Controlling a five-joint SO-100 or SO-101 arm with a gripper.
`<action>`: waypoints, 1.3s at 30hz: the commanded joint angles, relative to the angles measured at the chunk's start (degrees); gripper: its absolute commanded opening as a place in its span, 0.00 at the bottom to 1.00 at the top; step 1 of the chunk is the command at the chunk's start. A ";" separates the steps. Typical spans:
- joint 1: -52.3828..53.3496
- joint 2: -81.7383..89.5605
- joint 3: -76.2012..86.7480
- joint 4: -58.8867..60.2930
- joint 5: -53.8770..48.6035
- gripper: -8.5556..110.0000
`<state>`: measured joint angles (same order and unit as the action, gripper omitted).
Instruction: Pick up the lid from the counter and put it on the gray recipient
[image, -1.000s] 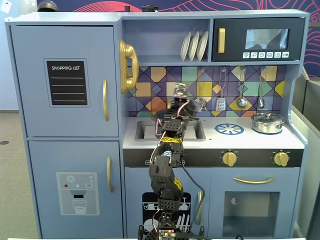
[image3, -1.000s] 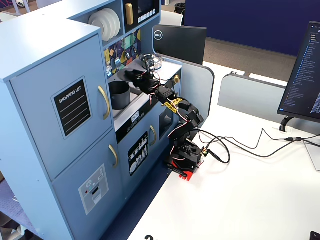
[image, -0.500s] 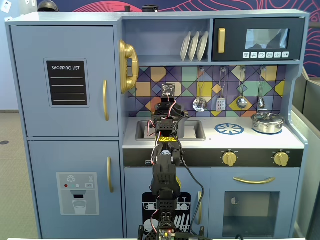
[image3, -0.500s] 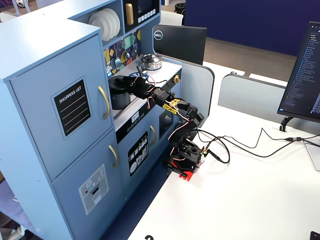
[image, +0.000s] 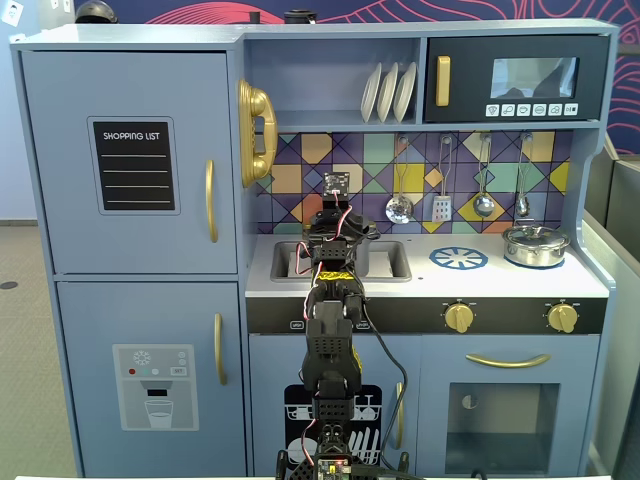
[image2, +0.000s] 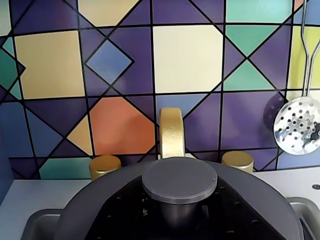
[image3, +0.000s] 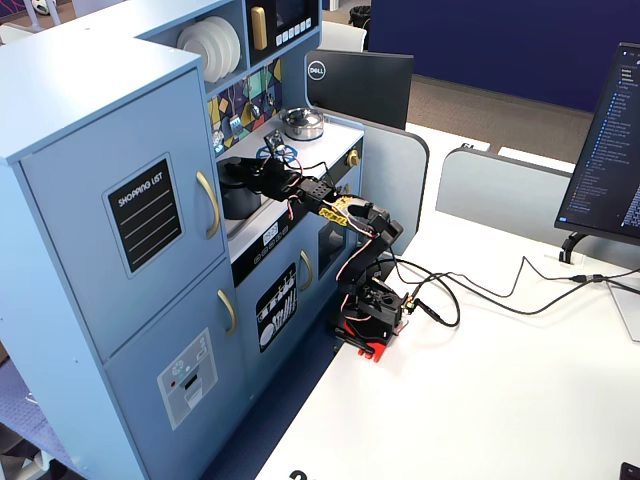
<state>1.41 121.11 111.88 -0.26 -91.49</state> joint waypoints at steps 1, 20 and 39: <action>-0.18 -0.18 -2.90 -2.72 -0.70 0.07; 1.58 -2.11 -0.88 -5.01 -1.76 0.07; 0.97 1.67 1.67 -3.16 -2.29 0.07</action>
<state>2.11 119.00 114.08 -2.99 -93.08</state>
